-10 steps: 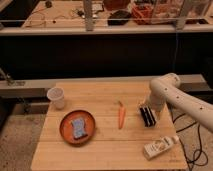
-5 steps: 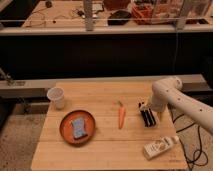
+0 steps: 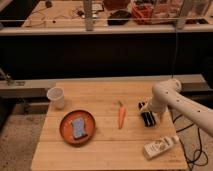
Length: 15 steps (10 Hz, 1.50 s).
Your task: Place the eraser in the ceramic cup
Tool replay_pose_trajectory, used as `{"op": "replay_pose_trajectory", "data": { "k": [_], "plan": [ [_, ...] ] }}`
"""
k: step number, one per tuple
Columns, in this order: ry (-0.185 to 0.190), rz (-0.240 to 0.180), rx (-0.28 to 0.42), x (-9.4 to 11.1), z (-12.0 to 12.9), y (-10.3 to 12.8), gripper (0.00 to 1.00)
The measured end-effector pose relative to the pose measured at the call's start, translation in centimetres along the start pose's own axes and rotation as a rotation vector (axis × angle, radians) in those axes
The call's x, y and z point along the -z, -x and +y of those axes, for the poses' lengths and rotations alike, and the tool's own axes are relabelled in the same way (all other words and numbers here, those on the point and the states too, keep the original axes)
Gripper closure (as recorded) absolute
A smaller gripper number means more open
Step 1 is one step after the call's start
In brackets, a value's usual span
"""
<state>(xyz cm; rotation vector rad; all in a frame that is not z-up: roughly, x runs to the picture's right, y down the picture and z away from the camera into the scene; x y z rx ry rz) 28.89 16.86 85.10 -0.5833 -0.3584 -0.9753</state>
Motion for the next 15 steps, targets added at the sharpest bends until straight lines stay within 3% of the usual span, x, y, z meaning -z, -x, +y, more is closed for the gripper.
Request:
{"op": "replay_pose_trajectory", "data": {
  "k": [8, 11, 15],
  "plan": [
    [-0.008, -0.020, 0.048, -1.4, 0.5, 0.1, 0.20],
    [-0.010, -0.025, 0.051, -1.8, 0.7, 0.0, 0.27],
    [-0.014, -0.030, 0.057, -2.3, 0.6, -0.1, 0.43]
  ]
}}
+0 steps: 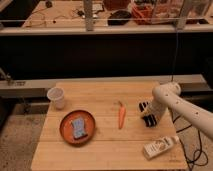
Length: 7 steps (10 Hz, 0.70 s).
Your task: Place the eraser in the ceramic cup
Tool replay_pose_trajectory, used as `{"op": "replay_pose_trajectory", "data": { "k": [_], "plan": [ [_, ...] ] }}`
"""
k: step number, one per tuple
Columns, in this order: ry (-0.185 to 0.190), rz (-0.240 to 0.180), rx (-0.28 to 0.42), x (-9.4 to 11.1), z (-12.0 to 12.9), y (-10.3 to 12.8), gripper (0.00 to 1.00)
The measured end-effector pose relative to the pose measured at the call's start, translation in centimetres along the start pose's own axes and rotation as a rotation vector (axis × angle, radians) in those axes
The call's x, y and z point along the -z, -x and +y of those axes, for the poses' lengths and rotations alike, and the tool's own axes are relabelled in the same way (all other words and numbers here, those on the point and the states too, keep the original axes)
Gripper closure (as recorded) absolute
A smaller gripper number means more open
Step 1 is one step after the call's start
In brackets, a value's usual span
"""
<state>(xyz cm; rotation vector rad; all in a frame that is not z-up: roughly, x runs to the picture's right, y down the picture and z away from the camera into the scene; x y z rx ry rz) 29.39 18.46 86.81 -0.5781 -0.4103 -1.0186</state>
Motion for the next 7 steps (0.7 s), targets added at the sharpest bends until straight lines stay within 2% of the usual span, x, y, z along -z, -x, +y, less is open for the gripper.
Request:
{"op": "replay_pose_trajectory", "data": {
  "k": [1, 4, 6, 7],
  "plan": [
    [0.002, 0.000, -0.002, 0.0, 0.2, -0.1, 0.56],
    [0.001, 0.001, -0.007, 0.6, 0.5, -0.2, 0.86],
    [-0.001, -0.001, -0.009, 1.2, 0.5, -0.3, 0.99],
    [0.000, -0.002, -0.008, 1.4, 0.5, -0.4, 1.00]
  ]
}}
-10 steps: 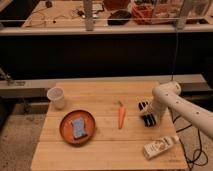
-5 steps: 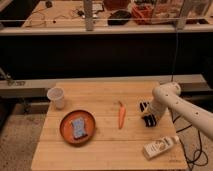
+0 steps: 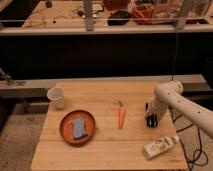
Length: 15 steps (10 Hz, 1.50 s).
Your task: Place the eraser in the ceramic cup
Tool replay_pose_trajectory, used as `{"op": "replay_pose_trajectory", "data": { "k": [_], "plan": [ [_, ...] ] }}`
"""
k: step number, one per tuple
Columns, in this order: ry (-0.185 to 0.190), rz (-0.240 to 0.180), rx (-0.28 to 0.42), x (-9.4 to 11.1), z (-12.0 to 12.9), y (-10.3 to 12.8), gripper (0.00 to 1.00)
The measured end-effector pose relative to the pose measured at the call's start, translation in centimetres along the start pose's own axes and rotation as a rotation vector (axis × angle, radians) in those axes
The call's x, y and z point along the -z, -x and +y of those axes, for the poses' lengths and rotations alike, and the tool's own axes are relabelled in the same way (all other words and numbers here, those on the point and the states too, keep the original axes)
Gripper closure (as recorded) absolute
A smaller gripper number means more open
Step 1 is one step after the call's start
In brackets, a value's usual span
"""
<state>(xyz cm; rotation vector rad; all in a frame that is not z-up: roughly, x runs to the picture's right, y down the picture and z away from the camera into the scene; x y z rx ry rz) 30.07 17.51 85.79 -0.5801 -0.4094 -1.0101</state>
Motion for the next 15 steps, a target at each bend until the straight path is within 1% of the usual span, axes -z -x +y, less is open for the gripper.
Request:
{"op": "replay_pose_trajectory", "data": {
  "k": [2, 4, 7, 9, 11, 13, 14, 15],
  "plan": [
    [0.005, 0.004, 0.003, 1.1, -0.2, -0.4, 1.00],
    [0.003, 0.014, 0.013, 3.5, -1.2, -0.9, 1.00],
    [0.008, 0.021, 0.019, 4.3, -1.9, -1.3, 1.00],
    [0.005, 0.025, 0.037, 6.3, -4.0, -1.8, 1.00],
    [0.004, 0.024, 0.051, 7.3, -5.1, -2.0, 1.00],
    [0.005, 0.012, 0.064, 8.1, -5.8, -2.6, 1.00],
    [-0.002, 0.008, 0.082, 8.6, -7.5, -2.7, 1.00],
    [0.004, 0.003, 0.094, 9.1, -8.3, -2.5, 1.00]
  ]
}}
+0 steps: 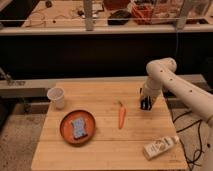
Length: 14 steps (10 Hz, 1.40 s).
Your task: Place the eraser in the ceramic cup
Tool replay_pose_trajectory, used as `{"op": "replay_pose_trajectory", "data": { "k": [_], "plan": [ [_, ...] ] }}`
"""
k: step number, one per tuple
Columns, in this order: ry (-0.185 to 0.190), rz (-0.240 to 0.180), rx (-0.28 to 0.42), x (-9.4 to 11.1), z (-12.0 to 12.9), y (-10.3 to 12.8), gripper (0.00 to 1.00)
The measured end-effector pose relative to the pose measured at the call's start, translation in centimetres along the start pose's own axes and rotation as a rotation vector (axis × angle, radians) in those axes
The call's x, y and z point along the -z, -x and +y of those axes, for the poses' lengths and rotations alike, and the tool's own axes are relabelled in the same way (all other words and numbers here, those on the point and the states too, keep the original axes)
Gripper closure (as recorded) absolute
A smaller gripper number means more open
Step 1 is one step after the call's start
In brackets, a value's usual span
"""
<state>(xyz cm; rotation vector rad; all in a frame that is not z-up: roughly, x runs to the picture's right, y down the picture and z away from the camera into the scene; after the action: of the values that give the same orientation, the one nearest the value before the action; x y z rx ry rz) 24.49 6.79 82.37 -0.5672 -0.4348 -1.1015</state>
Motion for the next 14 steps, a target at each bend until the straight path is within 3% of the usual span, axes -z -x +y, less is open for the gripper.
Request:
{"op": "replay_pose_trajectory", "data": {
  "k": [4, 10, 14],
  "plan": [
    [0.004, 0.005, 0.064, 4.3, -3.9, 0.2, 1.00],
    [-0.001, 0.020, 0.155, 7.2, -9.1, 1.6, 1.00],
    [0.007, 0.074, 0.214, 8.6, -13.4, 2.8, 1.00]
  ]
}}
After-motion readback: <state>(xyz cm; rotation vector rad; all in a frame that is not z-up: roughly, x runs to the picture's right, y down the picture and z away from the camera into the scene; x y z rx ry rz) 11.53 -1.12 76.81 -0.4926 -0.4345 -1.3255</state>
